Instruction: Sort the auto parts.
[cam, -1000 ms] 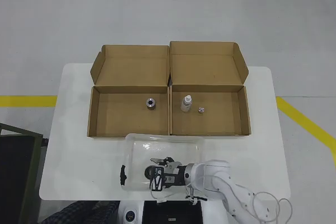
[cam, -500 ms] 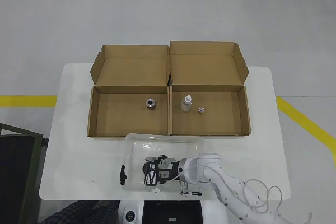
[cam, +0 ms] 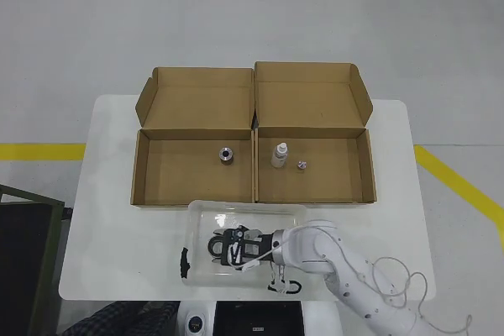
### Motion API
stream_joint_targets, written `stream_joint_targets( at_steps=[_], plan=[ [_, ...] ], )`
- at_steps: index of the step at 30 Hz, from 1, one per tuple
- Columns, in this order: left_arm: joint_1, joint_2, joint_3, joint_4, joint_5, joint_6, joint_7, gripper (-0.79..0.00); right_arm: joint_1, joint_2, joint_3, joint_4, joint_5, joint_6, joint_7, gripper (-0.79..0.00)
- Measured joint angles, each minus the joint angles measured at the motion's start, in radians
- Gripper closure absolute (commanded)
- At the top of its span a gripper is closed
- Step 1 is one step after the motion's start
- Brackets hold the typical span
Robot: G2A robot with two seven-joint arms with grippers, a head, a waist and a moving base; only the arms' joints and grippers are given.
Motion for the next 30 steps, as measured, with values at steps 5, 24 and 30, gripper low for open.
stream_joint_targets(
  at_steps=[5, 24, 30],
  plan=[
    [0.0, 0.0, 0.0, 0.0, 0.0, 0.0, 0.0, -0.785, -0.046, 0.015, 0.068, -0.081, 0.109, 0.029, 0.027, 0.0],
    [0.0, 0.0, 0.0, 0.0, 0.0, 0.0, 0.0, -0.785, -0.169, 0.062, 0.347, -0.219, 0.495, 0.108, -0.042, 0.0],
    [0.0, 0.0, 0.0, 0.0, 0.0, 0.0, 0.0, -0.785, -0.188, 0.069, 0.412, -0.2, 0.58, 0.104, -0.101, 0.0]
  ],
)
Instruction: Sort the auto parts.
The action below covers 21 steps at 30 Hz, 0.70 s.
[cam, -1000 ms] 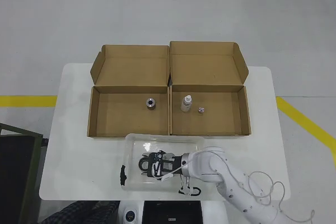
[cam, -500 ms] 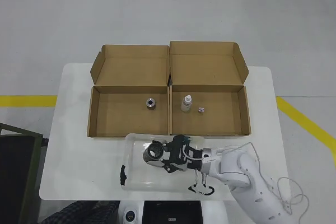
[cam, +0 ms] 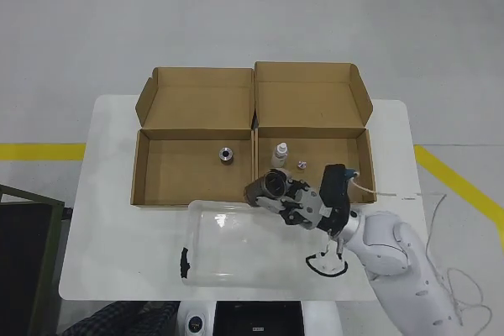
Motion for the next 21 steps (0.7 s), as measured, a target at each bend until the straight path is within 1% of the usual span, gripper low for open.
stream_joint_targets(
  at_steps=[7, 13, 21],
  plan=[
    [0.0, 0.0, 0.0, 0.0, 0.0, 0.0, 0.0, -0.785, 0.008, 0.002, 0.023, 0.041, 0.092, -0.028, -0.044, 0.0],
    [0.0, 0.0, 0.0, 0.0, 0.0, 0.0, 0.0, -0.785, 0.016, 0.003, 0.026, 0.053, 0.104, -0.026, -0.062, 0.0],
    [0.0, 0.0, 0.0, 0.0, 0.0, 0.0, 0.0, -0.785, 0.029, 0.003, 0.019, 0.062, 0.096, 0.001, -0.057, 0.0]
  ],
)
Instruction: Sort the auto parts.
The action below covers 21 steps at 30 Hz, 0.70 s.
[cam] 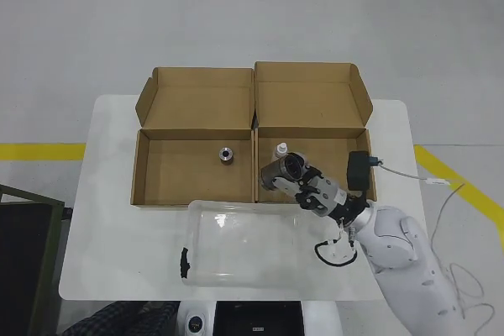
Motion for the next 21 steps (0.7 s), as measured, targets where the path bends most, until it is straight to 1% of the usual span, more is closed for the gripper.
stream_joint_targets(
  at_steps=[5, 11, 21],
  plan=[
    [0.0, 0.0, 0.0, 0.0, 0.0, 0.0, 0.0, -0.785, 0.02, -0.002, -0.015, 0.005, -0.025, 0.027, 0.011, 0.0],
    [0.0, 0.0, 0.0, 0.0, 0.0, 0.0, 0.0, -0.785, 0.066, -0.007, -0.064, 0.008, -0.089, 0.072, 0.045, 0.0],
    [0.0, 0.0, 0.0, 0.0, 0.0, 0.0, 0.0, -0.785, 0.2, -0.031, -0.202, 0.07, -0.209, 0.165, 0.113, 0.0]
  ],
)
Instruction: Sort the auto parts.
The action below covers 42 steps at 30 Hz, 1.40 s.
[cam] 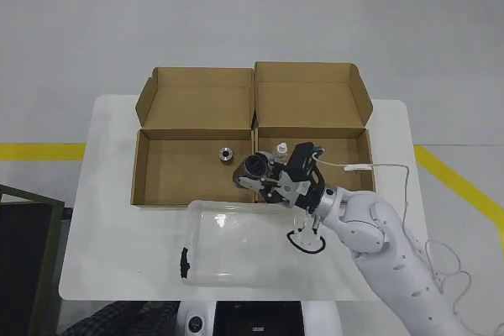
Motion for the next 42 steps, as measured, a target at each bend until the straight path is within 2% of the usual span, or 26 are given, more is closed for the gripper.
stream_joint_targets(
  at_steps=[21, 33, 38, 42],
  plan=[
    [0.0, 0.0, 0.0, 0.0, 0.0, 0.0, 0.0, -0.785, 0.218, -0.068, -0.251, 0.18, -0.297, 0.194, 0.092, 0.0],
    [0.0, 0.0, 0.0, 0.0, 0.0, 0.0, 0.0, -0.785, 0.29, -0.109, -0.33, 0.284, -0.345, 0.233, 0.138, 0.0],
    [0.0, 0.0, 0.0, 0.0, 0.0, 0.0, 0.0, -0.785, 0.313, -0.124, -0.347, 0.319, -0.355, 0.242, 0.153, -0.129],
    [0.0, 0.0, 0.0, 0.0, 0.0, 0.0, 0.0, -0.785, 0.327, -0.135, -0.361, 0.346, -0.364, 0.25, 0.167, -0.151]
  ],
)
